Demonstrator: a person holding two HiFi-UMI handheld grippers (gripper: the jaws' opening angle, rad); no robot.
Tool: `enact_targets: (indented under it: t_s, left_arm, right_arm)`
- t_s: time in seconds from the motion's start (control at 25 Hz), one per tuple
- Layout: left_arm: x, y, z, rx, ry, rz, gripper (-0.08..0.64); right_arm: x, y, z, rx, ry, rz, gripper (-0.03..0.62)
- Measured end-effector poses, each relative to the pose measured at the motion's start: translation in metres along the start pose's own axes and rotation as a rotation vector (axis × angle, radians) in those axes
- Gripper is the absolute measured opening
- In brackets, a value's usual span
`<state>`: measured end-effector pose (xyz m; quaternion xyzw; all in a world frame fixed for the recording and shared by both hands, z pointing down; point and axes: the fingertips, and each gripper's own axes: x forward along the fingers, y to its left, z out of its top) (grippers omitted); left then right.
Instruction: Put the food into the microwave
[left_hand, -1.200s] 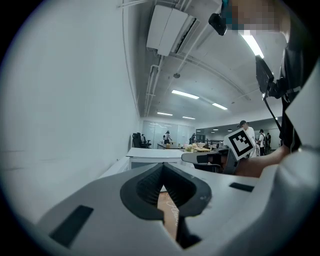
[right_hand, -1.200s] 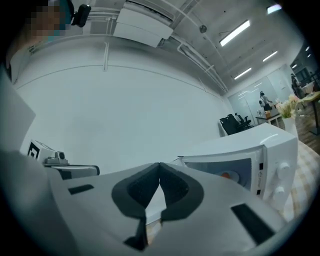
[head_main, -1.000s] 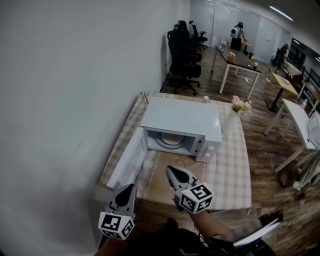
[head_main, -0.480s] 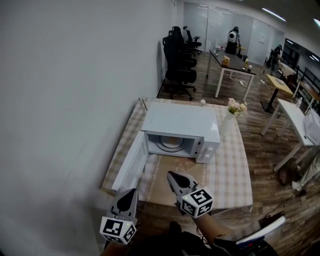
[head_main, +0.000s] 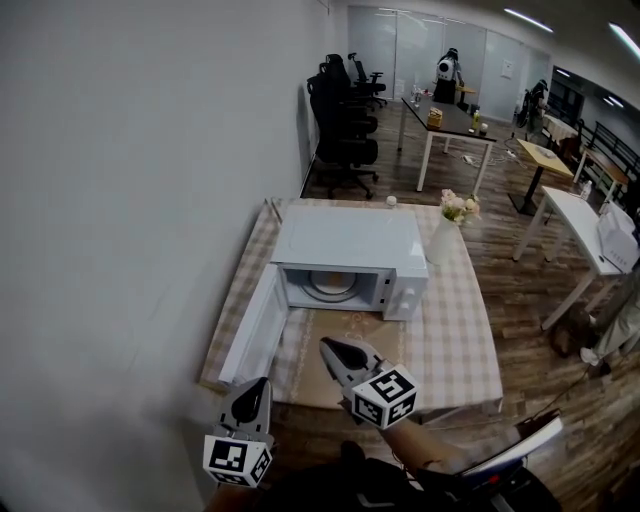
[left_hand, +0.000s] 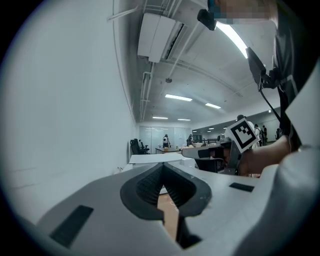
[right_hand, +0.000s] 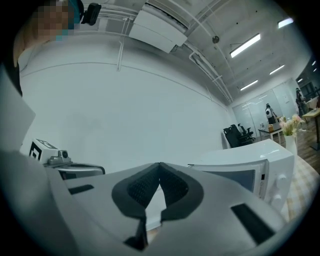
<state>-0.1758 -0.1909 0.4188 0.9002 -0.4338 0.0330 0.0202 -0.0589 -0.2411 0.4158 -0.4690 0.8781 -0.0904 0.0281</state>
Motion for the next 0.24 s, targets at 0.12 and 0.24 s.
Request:
enact_targets:
  t_s: [0.12,0.24]
  left_arm:
    - [-0.001,0.000,0.002,-0.020,-0.007,-0.002,0.008]
    - [-0.004,0.000,0.005,-0.009,-0.007,0.001,0.008]
  right_arm:
    - [0.000,0.004,-0.002,-0.001,0.009,0.001,0.008]
    - [-0.001,0.011,-0.002,-0.016,0.012,0.006,0.008]
